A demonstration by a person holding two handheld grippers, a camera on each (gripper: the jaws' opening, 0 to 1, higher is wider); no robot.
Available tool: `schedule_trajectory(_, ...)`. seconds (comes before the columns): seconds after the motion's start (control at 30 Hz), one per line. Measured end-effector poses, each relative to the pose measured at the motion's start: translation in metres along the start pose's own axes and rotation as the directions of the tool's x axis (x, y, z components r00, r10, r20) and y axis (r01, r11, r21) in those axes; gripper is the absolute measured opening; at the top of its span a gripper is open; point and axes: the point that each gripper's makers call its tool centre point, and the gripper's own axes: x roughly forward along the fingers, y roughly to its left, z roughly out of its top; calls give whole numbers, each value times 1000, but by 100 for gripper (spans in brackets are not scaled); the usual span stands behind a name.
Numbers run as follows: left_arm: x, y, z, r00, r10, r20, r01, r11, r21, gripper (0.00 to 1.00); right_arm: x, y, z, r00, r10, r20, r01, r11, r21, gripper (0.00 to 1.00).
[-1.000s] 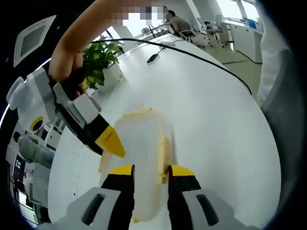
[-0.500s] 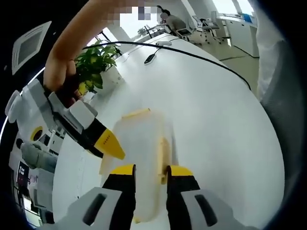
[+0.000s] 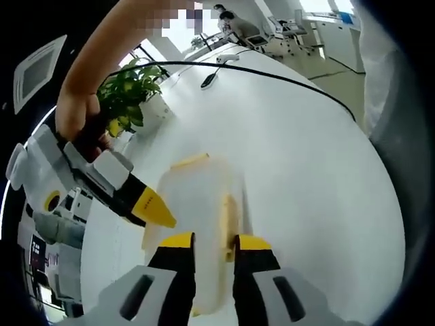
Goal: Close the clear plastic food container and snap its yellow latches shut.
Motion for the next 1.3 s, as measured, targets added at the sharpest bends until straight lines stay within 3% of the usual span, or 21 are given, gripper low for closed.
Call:
schedule_trajectory(0.17, 1, -1, 6, 1000, 20, -12, -20, 999, 39, 11, 1, 3, 0, 1000, -9, -9, 9, 1000, 2, 32)
schedule_trajectory(0.33, 1, -2, 2, 1000, 18, -16, -17, 998, 54, 12, 2, 4, -1, 1000, -8, -9, 8, 1000, -2, 32)
schedule_trajectory(0.43, 0, 0, 2, 1000, 14, -20, -14, 999, 41, 13, 2, 5, 0, 1000, -9, 7, 10, 999, -33, 33)
schedule_trajectory(0.67, -4, 2, 4, 1000, -10, -4, 10, 999, -34, 14, -2, 4, 3, 993, -82, 83, 88, 994, -70, 33)
schedule_trajectory(0.8, -13, -1, -1, 999, -36, -4, 35, 991, -126, 31, -7, 0, -4, 977, -165, 133, 174, 983, -62, 42)
schedule_trajectory(0.9, -23, 6, -4, 1000, -13, -1, 13, 986, -169, 35, -13, 5, -8, 966, -187, 177, 200, 978, -58, 52)
schedule_trajectory(1.0, -32, 16, -10, 1000, 7, 5, -6, 974, -226, 40, -23, 6, -12, 942, -247, 229, 267, 962, -61, 55)
schedule_trajectory(1.07, -37, 27, -19, 999, 36, -10, -37, 964, -265, 50, -27, 11, -16, 938, -252, 239, 273, 960, -58, 58)
schedule_trajectory(1.2, -42, 43, -31, 997, 78, -25, -82, 961, -264, 69, -35, 17, -26, 926, -275, 258, 299, 952, -58, 64)
schedule_trajectory(1.3, -45, 51, -40, 996, 82, -34, -89, 953, -289, 74, -35, 23, -35, 931, -262, 256, 285, 957, -57, 65)
